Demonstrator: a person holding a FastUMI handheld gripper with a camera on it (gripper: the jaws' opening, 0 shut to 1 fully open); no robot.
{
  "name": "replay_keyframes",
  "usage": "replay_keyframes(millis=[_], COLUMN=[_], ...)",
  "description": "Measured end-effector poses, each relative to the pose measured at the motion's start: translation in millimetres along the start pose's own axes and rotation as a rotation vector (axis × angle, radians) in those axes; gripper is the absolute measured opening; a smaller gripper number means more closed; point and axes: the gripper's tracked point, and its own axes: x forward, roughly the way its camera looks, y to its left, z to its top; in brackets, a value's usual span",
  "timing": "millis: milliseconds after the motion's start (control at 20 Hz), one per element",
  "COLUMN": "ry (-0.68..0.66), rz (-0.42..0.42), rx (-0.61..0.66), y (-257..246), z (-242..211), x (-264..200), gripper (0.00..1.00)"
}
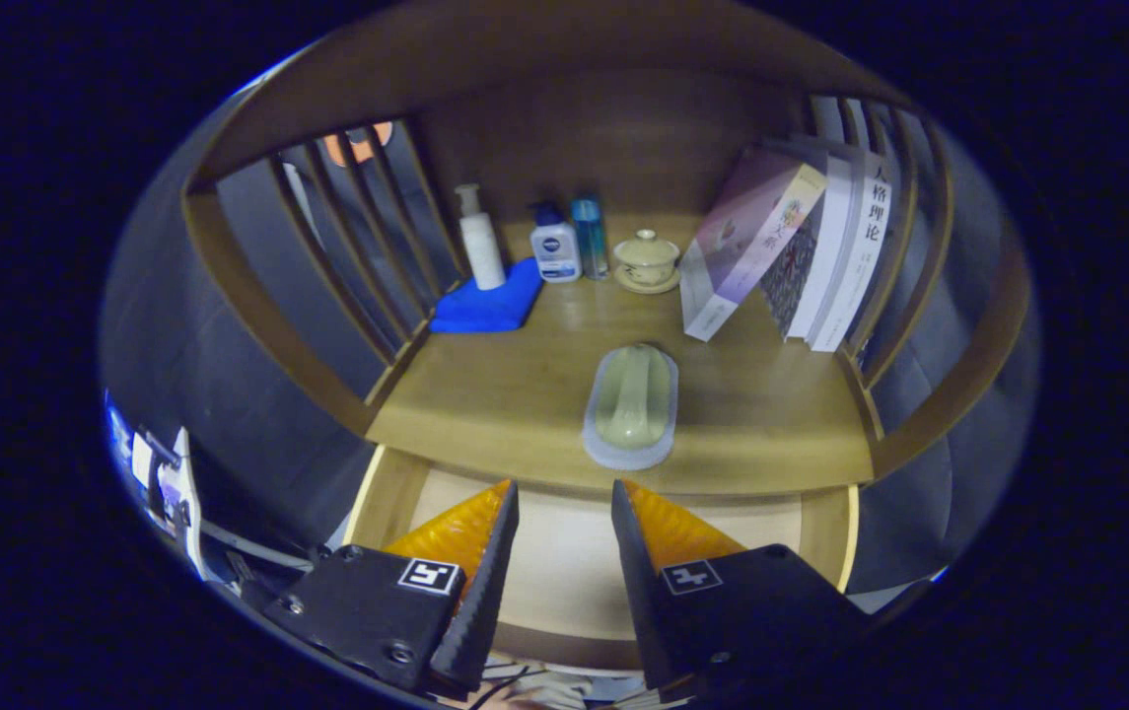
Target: Pull open the drawer, take out the items inside it, and place them on the countertop above the cabinet.
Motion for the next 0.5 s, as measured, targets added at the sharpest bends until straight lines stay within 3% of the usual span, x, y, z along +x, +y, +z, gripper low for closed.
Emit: replay_keyframes(millis=[400, 500], ry=[-0.204, -0.276], rz=[0.102, 0.098], rx=[-0.071, -0.103], y=[26, 26], z=[-36, -49], x=[-78, -91], gripper=[0.66, 0.78])
